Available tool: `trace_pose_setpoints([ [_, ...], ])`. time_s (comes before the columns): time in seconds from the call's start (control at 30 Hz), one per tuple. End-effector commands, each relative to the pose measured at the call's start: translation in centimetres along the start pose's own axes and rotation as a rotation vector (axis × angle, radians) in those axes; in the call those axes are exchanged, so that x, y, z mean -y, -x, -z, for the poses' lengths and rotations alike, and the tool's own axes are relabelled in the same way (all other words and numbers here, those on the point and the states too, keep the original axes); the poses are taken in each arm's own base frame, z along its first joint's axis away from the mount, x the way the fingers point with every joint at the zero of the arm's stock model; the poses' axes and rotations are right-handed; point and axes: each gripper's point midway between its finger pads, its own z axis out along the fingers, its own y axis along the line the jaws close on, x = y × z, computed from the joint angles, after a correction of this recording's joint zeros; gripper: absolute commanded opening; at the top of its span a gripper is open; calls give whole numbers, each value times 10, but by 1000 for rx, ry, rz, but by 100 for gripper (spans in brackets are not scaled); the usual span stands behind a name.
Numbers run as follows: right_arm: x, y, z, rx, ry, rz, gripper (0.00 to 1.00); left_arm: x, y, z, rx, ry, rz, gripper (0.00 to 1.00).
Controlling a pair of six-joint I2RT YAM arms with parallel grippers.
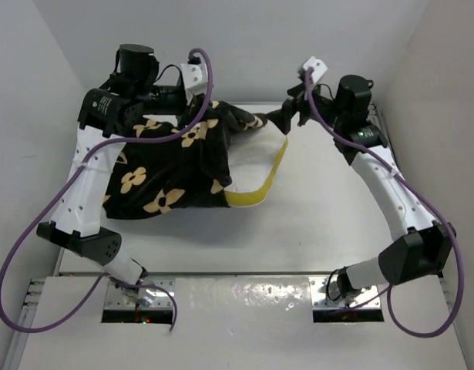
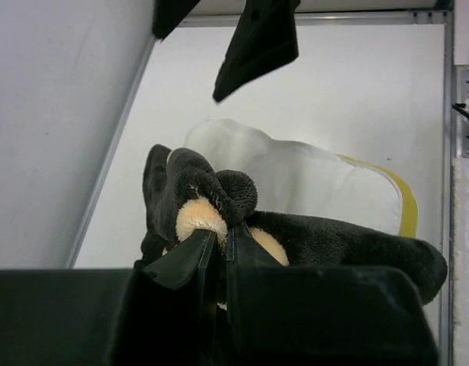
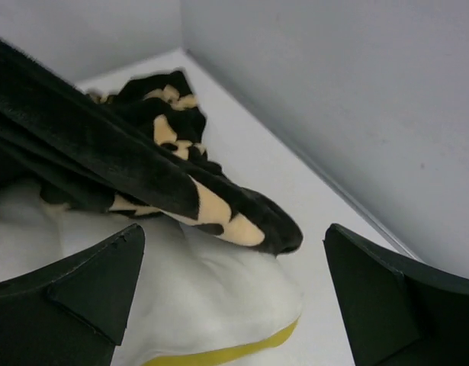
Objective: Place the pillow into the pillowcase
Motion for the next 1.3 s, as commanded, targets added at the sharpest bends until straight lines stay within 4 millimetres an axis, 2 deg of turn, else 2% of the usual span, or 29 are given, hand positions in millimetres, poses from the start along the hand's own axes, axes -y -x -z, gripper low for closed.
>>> trace_pose_setpoints([
  [0.0, -19, -47, -20, -181, 101, 137, 99, 10, 41, 6, 96, -19, -152, 0],
  [0.07, -33, -58, -28, -225, 163, 151, 99, 14, 45, 7, 96, -22, -156, 0],
  [0.13, -47, -85, -30, -316, 230, 158, 99, 17, 42, 6, 81, -17, -152, 0],
  [0.2, -55, -102, -24, -367, 256, 165, 99, 18, 42, 8, 71, -9, -157, 0],
  [0.23, -55, -101, -20, -363, 252, 179, 99, 21, 39, 8, 62, -18, -158, 0],
  [0.27, -57, -113, -15, -381, 256, 175, 99, 24, 39, 9, 58, -22, -159, 0],
  [0.43, -48, -108, -26, -338, 238, 222, 99, 40, 35, 2, 43, -72, -168, 0],
  [0.53, -44, -120, -49, -330, 235, 198, 99, 51, 35, 1, 51, -119, -158, 0],
  [0.57, -45, -136, -61, -344, 250, 170, 99, 54, 37, 2, 59, -128, -160, 0],
  [0.63, -41, -143, -80, -322, 235, 83, 99, 61, 42, 5, 71, -140, -158, 0],
  [0.67, -35, -135, -92, -303, 218, 65, 99, 62, 44, 5, 73, -138, -159, 0],
  [0.7, -36, -160, -107, -352, 220, -17, 99, 64, 44, 6, 72, -140, -152, 0],
  [0.73, -31, -174, -122, -383, 210, -63, 99, 65, 46, 9, 73, -135, -151, 0],
  [0.8, -28, -188, -134, -406, 182, -93, 99, 67, 50, 12, 82, -128, -144, 0],
  [0.87, -13, -197, -141, -382, 111, -173, 99, 66, 53, 16, 88, -114, -133, 0],
  [0.9, -7, -197, -140, -356, 98, -196, 93, 64, 57, 19, 100, -95, -118, 0],
  [0.93, -11, -200, -136, -335, 100, -312, 87, 58, 59, 23, 105, -69, -106, 0],
  [0.97, 2, -194, -131, -299, 77, -340, 79, 55, 61, 26, 116, -59, -91, 0],
  [1.0, 7, -178, -122, -266, 63, -355, 72, 47, 67, 29, 137, -29, -72, 0],
  [1.03, 8, -181, -111, -283, 49, -393, 56, 36, 65, 34, 134, 12, -63, 0],
  [1.07, 22, -178, -98, -282, 13, -399, 48, 29, 67, 37, 139, 41, -75, 0],
  [1.1, 32, -164, -76, -293, -17, -387, 33, 10, 68, 41, 140, 109, -79, 0],
  [1.13, 28, -155, -68, -305, -13, -375, 20, 3, 71, 43, 152, 130, -78, 0],
  [1.17, 45, -146, -55, -311, -79, -359, 5, -11, 70, 45, 144, 180, -70, 0],
  [1.2, 54, -134, -42, -322, -129, -354, 0, -30, 63, 38, 135, 212, -41, 0],
  [1.23, 58, -103, -23, -332, -170, -342, 0, -47, 68, 47, 142, 274, -39, 0],
  [1.27, 74, -87, -7, -332, -236, -338, 0, -69, 58, 42, 130, 328, 9, 0],
])
